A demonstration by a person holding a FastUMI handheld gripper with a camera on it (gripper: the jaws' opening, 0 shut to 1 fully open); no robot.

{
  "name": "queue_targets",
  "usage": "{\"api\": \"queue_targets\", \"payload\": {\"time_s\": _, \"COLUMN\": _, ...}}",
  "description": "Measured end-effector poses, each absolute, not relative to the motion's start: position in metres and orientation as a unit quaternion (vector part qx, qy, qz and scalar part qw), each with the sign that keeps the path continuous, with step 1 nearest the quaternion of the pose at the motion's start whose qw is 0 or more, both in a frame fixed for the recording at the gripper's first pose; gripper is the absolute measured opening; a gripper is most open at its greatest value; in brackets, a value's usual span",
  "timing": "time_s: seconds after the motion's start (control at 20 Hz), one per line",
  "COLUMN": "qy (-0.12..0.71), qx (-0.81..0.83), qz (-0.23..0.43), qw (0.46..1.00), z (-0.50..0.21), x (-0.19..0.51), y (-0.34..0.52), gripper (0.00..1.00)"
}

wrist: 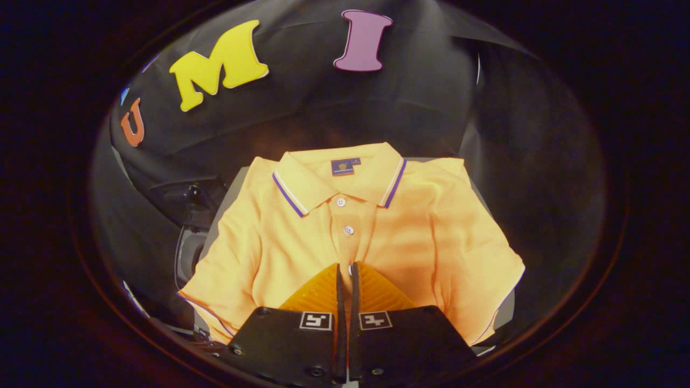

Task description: Put the clothes into the washing machine and then close the washing machine lid.

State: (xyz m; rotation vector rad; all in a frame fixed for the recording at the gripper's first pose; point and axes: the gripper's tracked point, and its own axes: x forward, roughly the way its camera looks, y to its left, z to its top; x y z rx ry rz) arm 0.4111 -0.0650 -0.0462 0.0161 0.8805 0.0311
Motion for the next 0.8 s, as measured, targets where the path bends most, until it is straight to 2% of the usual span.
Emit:
{"api": "queue_targets", "payload": {"time_s": 0.45, "qy": 0.382, "qx": 0.016, "qz": 0.025, "qw": 0.924, "z": 0.027, "x": 0.404, "y": -0.048, "gripper": 0.05}}
{"api": "queue_targets", "payload": {"time_s": 0.8, "qy": 0.364, "qx": 0.004, "qz": 0.047, "qw": 0.93, "z": 0.056, "x": 0.397, "y": -0.004, "gripper": 0.05}}
